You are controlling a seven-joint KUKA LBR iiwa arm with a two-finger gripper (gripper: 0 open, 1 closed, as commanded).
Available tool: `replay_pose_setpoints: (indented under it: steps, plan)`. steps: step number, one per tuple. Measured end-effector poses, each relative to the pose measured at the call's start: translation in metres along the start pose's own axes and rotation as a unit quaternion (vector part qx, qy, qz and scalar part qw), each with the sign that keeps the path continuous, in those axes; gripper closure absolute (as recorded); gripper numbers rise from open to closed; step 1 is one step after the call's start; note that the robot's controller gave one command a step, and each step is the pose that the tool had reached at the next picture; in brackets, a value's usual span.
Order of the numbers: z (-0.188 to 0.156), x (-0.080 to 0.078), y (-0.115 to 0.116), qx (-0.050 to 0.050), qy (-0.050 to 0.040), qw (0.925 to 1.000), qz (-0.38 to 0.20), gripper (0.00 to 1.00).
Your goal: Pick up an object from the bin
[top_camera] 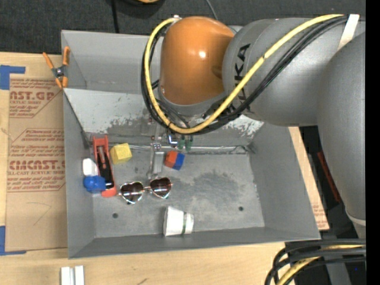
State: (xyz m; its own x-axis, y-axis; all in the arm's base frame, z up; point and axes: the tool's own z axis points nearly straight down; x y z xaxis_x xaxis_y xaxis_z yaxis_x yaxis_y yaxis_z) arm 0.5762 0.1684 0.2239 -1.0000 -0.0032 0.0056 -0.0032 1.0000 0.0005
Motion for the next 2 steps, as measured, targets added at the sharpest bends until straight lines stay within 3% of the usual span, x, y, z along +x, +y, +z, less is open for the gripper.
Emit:
replay_pose_setpoints:
  steps: [2]
  plan:
    - [-0.0038, -0.0007, -0.0005, 0.000, -0.0026, 1.0000, -0.001, 0.00]
